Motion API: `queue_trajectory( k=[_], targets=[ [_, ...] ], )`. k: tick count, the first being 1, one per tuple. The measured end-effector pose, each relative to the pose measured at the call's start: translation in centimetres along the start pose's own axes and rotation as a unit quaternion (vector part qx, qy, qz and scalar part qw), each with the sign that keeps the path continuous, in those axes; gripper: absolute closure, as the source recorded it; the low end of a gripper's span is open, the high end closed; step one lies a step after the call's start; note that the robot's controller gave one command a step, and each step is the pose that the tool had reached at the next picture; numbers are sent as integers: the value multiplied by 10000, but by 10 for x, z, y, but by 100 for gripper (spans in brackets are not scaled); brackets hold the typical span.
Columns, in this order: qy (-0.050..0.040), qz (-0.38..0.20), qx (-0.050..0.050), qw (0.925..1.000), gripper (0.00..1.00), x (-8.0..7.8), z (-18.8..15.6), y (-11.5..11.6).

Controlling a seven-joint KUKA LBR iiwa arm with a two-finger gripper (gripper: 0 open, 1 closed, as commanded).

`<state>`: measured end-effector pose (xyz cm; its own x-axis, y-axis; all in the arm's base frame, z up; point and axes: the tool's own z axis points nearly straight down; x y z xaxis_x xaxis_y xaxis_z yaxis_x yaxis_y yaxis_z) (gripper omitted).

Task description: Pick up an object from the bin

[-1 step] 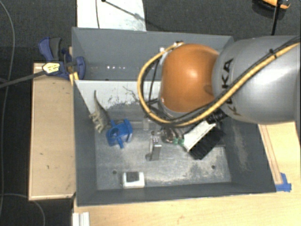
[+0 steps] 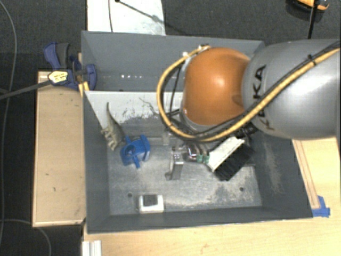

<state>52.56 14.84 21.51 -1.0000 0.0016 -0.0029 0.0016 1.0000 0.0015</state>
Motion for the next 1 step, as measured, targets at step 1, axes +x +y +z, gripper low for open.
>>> queue_trajectory(
  k=[1],
  targets=[
    [1, -646, -1, 9979, 0, -19, 53, 14]
  ],
)
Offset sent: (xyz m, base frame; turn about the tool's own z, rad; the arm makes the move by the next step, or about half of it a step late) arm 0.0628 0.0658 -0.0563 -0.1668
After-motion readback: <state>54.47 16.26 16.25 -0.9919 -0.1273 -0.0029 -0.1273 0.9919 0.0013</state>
